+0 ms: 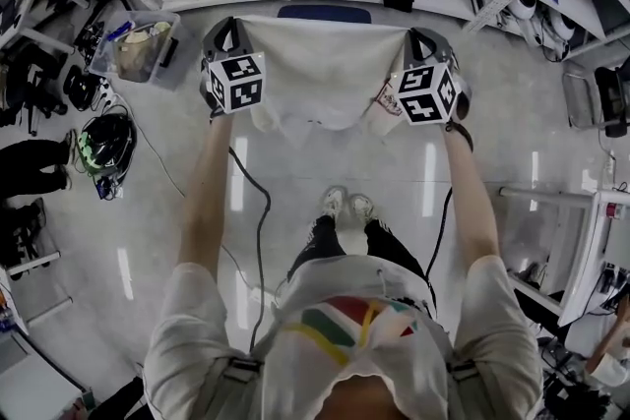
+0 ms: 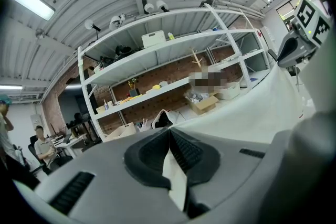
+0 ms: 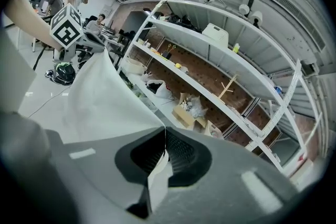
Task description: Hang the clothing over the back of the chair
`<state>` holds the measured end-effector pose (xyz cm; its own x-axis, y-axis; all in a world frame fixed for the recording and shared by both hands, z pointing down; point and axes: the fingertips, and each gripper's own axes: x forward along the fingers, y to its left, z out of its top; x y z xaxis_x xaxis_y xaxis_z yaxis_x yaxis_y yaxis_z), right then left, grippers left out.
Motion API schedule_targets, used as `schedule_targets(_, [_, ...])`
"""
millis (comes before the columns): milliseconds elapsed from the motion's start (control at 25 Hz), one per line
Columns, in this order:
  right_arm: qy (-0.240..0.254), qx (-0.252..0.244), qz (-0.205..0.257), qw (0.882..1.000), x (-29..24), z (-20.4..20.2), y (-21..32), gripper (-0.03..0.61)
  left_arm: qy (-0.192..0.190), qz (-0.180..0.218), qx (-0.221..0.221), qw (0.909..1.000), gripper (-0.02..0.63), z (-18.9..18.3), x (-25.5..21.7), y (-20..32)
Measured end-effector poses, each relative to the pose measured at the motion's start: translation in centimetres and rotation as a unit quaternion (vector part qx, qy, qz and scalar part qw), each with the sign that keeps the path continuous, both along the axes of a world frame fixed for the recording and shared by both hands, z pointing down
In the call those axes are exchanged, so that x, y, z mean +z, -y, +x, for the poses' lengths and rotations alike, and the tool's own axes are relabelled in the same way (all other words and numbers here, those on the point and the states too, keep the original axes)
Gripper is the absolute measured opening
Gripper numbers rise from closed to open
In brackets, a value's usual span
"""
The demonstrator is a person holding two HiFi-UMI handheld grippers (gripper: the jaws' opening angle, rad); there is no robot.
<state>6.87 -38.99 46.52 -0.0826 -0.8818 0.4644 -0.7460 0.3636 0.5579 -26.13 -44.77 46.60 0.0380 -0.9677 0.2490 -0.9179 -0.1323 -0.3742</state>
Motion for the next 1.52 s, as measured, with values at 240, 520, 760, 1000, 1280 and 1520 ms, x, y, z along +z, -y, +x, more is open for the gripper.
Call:
schedule_targets(240, [-0.002,-0.004,-0.024,1.0,3.1,-0.6,-0.5,0.008,-0.003,-0.021,-0.008,0.9997,0.015,-0.7,3.4,-1.1])
schedule_targets(520, [-0.006,-0.006,-0.052,0.999,6.0,-1.0,-0.8,0.008,0.003,-0.05,-0.01,0.9987,0.015,-1.2,6.6,-1.6])
schedule_targets(760, [-0.017,-0.011,-0.074,0.997,8.8,-1.0,-1.3,0.008,0.011,-0.07,-0.008,0.9974,0.014,-1.1,9.3,-2.1])
schedule_targets(1000, [-0.014,-0.01,-0.097,0.995,11.0,-1.1,-2.0,0.008,0.024,-0.085,-0.002,0.9961,0.014,-1.2,11.2,-2.7])
schedule_targets(1280, [-0.013,-0.014,-0.111,0.994,12.8,-1.6,-2.7,0.008,0.044,-0.106,0.002,0.9934,0.014,-1.7,13.5,-3.9])
schedule_targets(1520, [-0.015,-0.02,-0.12,0.993,13.6,-1.8,-3.1,0.008,0.052,-0.123,0.001,0.9911,0.014,-2.1,14.9,-4.9])
